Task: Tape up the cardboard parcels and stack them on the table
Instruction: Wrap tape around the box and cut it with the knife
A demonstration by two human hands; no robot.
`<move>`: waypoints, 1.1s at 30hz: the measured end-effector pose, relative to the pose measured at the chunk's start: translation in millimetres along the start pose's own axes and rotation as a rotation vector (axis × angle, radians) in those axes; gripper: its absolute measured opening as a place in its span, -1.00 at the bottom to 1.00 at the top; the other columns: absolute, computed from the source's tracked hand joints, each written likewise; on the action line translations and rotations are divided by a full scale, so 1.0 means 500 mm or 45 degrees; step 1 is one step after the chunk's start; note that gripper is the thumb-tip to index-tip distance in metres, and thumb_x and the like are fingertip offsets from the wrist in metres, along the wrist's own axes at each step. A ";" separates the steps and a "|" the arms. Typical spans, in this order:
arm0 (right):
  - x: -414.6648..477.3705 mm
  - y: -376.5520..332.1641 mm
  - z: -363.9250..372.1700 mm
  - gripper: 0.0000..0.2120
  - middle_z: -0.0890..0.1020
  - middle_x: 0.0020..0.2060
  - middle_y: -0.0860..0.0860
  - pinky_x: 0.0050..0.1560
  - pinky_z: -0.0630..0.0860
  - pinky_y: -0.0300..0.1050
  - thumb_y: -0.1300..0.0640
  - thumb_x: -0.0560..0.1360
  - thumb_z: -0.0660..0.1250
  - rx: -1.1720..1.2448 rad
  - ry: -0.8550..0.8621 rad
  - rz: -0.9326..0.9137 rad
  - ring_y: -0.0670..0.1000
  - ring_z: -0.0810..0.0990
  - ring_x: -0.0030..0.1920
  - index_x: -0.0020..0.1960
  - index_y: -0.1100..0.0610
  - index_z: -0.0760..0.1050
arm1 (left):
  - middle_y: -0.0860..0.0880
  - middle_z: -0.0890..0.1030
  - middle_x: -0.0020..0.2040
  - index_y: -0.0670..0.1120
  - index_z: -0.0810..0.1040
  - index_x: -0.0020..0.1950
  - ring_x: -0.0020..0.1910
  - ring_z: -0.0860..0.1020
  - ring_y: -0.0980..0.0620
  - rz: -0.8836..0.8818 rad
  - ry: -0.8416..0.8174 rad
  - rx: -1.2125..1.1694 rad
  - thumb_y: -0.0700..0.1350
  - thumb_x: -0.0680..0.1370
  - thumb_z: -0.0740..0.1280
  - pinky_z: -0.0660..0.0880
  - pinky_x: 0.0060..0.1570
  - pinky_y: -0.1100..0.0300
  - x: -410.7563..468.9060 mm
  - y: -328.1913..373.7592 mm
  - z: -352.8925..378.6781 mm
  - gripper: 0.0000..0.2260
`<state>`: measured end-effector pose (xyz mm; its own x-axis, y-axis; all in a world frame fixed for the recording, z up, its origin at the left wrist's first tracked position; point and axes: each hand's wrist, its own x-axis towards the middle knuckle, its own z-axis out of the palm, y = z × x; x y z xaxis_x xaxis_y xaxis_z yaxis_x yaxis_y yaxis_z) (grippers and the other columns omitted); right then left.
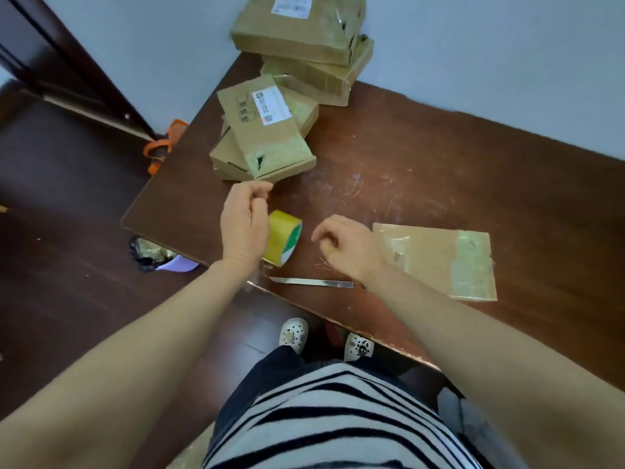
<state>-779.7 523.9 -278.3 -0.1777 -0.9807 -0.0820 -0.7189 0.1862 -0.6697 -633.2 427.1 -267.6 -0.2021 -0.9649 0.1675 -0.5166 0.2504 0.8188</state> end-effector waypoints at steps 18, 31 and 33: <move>0.134 -0.084 0.079 -0.53 0.35 0.33 0.03 0.33 0.25 0.03 -0.09 0.51 0.31 -0.363 -0.559 -0.273 0.07 0.16 0.40 0.38 0.02 0.37 | 0.04 0.49 -0.64 -0.16 0.48 -0.29 -0.64 0.41 0.15 -1.777 0.201 -0.834 -0.19 0.50 0.42 0.30 -0.66 0.42 -0.144 -0.181 -0.026 -0.79; 0.166 -0.114 0.071 -0.53 0.45 0.11 0.04 -0.03 0.34 -0.03 -0.17 0.41 0.38 -0.671 -0.636 -0.292 0.10 0.34 0.22 0.20 0.06 0.44 | 0.00 0.63 -0.30 -0.03 0.62 -0.29 -0.24 0.56 0.03 -1.051 0.190 -0.131 -0.10 0.45 0.42 0.48 -0.10 0.17 -0.147 -0.123 -0.025 -0.88; 0.168 -0.115 0.069 -0.57 0.45 0.02 0.01 -0.01 0.37 -0.01 -0.16 0.41 0.38 -0.684 -0.664 -0.304 0.08 0.35 0.19 0.16 0.05 0.47 | 0.00 0.63 -0.30 -0.04 0.62 -0.28 -0.25 0.55 0.04 -0.989 0.191 -0.121 -0.10 0.46 0.43 0.47 -0.11 0.16 -0.153 -0.109 -0.027 -0.89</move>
<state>-730.0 428.6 -272.2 0.2650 -0.8746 -0.4060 -0.9482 -0.1598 -0.2746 -578.4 486.1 -317.9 0.3042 -0.8626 -0.4042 -0.3891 -0.4998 0.7738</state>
